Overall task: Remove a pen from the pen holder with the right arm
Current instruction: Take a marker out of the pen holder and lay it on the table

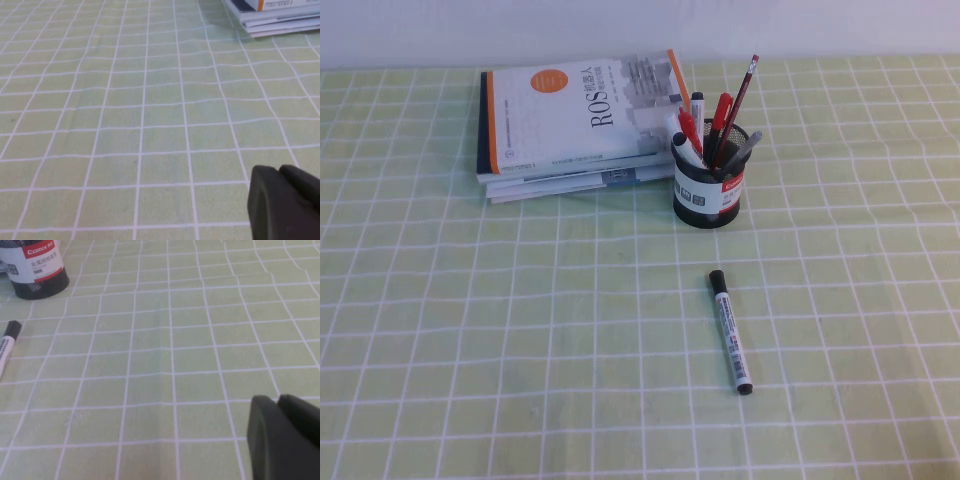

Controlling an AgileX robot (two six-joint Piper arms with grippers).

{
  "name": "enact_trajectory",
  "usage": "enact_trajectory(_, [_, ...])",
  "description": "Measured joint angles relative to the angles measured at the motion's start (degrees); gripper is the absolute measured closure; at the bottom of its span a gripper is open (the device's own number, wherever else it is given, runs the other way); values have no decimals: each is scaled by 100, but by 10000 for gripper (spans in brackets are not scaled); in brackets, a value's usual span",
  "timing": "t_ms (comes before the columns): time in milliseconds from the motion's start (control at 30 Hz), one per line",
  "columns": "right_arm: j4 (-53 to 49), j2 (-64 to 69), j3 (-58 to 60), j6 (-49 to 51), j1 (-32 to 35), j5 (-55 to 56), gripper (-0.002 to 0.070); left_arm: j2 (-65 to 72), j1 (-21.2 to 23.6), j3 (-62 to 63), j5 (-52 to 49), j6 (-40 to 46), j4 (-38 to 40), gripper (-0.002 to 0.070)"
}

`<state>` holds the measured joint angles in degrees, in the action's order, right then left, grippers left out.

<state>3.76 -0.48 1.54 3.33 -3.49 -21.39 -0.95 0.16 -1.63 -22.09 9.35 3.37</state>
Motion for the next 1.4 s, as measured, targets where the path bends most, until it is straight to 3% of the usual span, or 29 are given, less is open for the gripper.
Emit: enact_trajectory(1400, [121,0,0,0,0,0,689,0,0,0,0,0,0,680])
